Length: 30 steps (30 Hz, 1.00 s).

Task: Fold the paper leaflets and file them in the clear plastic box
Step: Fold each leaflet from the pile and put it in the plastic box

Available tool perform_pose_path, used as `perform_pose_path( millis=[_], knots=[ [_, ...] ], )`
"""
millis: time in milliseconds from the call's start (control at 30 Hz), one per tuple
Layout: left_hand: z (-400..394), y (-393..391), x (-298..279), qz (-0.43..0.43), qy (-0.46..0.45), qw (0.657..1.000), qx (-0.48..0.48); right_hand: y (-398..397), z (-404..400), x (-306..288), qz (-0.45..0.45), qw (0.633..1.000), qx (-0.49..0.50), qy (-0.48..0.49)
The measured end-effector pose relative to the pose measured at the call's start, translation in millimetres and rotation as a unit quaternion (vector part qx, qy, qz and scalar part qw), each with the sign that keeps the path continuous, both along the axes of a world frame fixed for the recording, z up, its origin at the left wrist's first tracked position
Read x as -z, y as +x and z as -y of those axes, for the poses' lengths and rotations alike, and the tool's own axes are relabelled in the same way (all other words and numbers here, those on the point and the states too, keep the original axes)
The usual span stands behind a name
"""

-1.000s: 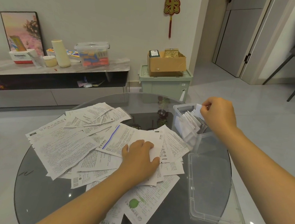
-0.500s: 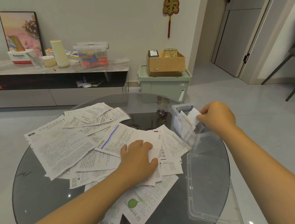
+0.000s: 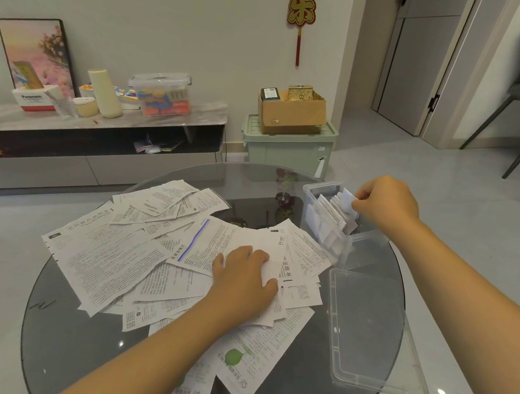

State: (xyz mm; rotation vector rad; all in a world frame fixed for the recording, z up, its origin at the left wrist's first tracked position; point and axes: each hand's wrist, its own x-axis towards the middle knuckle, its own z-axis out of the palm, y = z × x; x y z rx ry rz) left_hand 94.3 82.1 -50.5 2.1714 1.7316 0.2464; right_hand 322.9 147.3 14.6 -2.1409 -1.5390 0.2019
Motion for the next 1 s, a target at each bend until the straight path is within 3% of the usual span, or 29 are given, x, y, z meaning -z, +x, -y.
perform_pose_path(
  millis=[233,467,833,1000],
  knots=[
    [0.2,-1.4,0.6,-0.002,-0.004,1.000,0.002,-4.1,-3.7,-3.7,0.011,0.999,0.001,0.054],
    [-0.1,-2.0,1.5,-0.007,-0.005,1.000,0.003,-3.5,-4.4,1.3,0.015,1.000,-0.016,0.001],
    [1.4,-2.6,0.0,-0.018,-0.010,1.000,0.008,-7.8,-4.8,-0.1,-0.005,0.998,-0.018,0.056],
    [0.7,-3.1,-0.4,-0.024,-0.012,1.000,0.011,-12.2,0.1,-1.8,0.005,0.999,-0.034,0.011]
  ],
)
